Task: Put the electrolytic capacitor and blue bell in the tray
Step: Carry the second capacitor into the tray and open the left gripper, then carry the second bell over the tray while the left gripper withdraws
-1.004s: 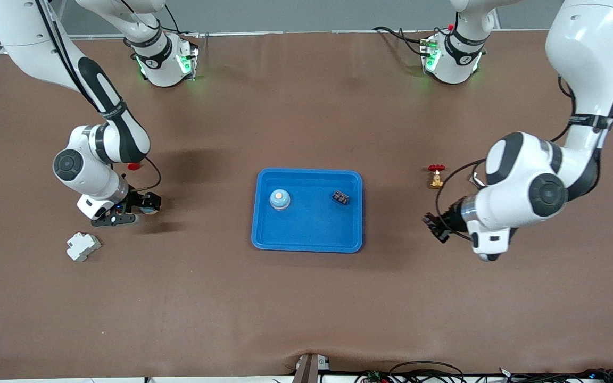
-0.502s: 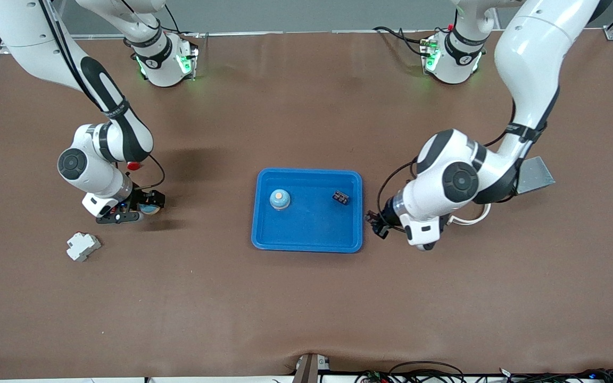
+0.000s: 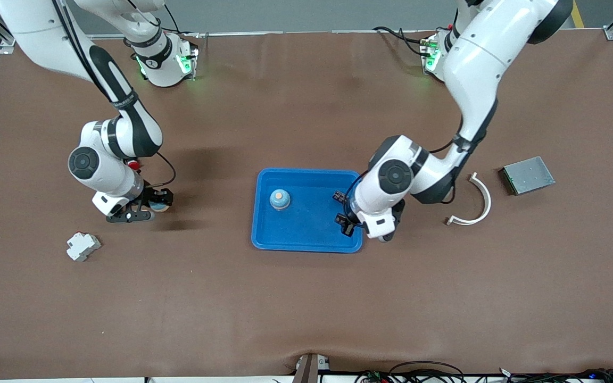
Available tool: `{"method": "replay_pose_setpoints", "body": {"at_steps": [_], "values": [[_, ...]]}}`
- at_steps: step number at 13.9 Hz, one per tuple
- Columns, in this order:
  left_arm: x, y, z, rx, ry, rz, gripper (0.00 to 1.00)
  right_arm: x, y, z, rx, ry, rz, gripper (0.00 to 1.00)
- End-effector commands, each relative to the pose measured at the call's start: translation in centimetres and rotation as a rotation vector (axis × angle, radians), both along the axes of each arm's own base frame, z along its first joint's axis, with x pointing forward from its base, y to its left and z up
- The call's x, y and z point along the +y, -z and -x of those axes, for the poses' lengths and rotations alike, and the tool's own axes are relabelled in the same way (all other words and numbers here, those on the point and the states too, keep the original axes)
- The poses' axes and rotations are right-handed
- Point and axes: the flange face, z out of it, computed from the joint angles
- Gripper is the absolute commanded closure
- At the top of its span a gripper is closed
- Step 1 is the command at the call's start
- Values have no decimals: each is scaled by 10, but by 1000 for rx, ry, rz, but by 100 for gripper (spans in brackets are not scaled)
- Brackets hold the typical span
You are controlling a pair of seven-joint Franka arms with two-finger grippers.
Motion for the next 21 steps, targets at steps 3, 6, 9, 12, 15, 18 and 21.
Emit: {"method": "replay_pose_setpoints", "body": {"at_steps": [3, 6, 9, 12, 15, 18, 21], "values": [[-11, 21, 4, -5, 8, -34, 78, 131, -90, -33, -3, 244, -45, 100], [-5, 2, -10, -40, -3, -20, 0, 232, -101, -48, 25, 362, -15, 100], [2, -50, -34, -94, -23, -10, 0, 291, -82, -60, 12, 421, 18, 100], [47, -117, -58, -192, 112, -55, 0, 321, -46, -68, -10, 469, 46, 100], [106, -167, -75, -221, 321, -115, 0, 331, -21, -87, -23, 487, 33, 100], [182, -213, -90, -240, 537, -159, 0, 348, -14, -97, -43, 520, 11, 100], [244, -247, -86, -188, 669, -199, 0, 356, -2, -92, -54, 520, 23, 100]]}}
